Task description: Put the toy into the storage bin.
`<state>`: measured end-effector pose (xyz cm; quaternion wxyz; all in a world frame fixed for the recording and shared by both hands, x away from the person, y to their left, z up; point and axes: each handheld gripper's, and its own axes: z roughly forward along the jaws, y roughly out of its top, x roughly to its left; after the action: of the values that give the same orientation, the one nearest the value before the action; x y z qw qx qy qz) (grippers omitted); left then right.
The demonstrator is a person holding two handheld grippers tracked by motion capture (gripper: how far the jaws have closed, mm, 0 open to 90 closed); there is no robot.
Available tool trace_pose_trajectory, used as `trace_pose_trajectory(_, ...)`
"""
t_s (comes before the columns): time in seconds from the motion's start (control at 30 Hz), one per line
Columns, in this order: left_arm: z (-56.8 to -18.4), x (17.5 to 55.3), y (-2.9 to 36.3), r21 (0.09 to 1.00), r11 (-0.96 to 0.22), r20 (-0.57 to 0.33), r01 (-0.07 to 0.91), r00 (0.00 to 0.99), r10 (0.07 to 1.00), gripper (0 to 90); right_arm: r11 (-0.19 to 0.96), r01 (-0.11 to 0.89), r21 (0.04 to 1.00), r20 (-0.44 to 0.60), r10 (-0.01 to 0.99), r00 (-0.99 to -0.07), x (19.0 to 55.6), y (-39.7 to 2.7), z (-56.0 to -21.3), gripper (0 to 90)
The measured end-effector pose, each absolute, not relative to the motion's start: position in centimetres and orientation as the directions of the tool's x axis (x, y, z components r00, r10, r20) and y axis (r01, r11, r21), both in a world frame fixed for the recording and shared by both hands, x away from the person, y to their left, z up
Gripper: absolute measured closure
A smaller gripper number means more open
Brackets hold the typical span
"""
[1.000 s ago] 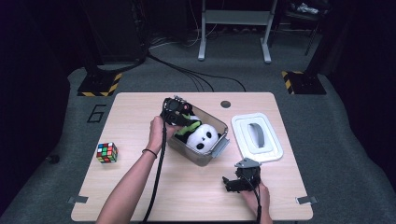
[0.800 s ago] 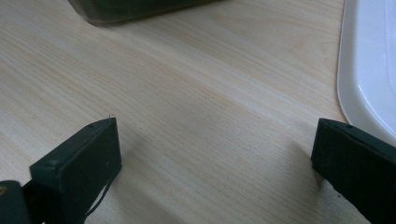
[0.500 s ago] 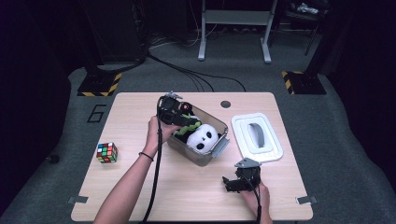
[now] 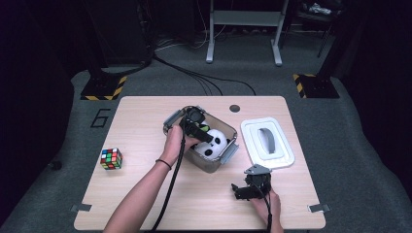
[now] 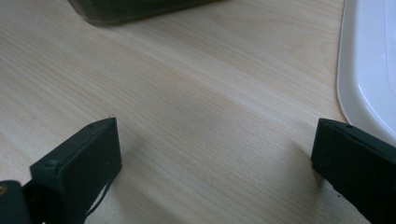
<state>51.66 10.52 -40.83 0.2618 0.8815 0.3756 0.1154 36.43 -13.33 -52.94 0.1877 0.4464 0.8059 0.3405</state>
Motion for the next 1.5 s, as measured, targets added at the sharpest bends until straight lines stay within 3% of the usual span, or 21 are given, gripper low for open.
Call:
trace_pose_trajectory(0.13, -40.7, 51.7, 10.6, 0.554, -0.581, 0.004, 0.597, 0.695, 0.719, 13.9, 0.369, 0.592, 0.717, 0.002, 0.847, -0.531, 36.4, -13.3, -52.9, 0.8)
trace_pose_trajectory(0.33, -39.3, 51.0, 12.8, 0.654, -0.489, -0.079, 0.577, 0.694, 0.715, 14.4, 0.378, 0.587, 0.716, -0.005, 0.844, -0.537, 36.5, -13.4, -52.9, 0.9)
trace_pose_trajectory(0.5, -37.9, 50.0, 14.7, 0.693, -0.461, -0.077, 0.554, 0.693, 0.717, 10.7, 0.377, 0.587, 0.716, -0.005, 0.844, -0.536, 36.5, -13.4, -52.9, 0.8)
trace_pose_trajectory(1.5, -37.7, 45.8, 24.4, 0.752, -0.364, -0.050, 0.550, 0.597, 0.800, 5.0, 0.380, 0.587, 0.715, -0.005, 0.842, -0.539, 36.5, -13.4, -52.9, 0.8)
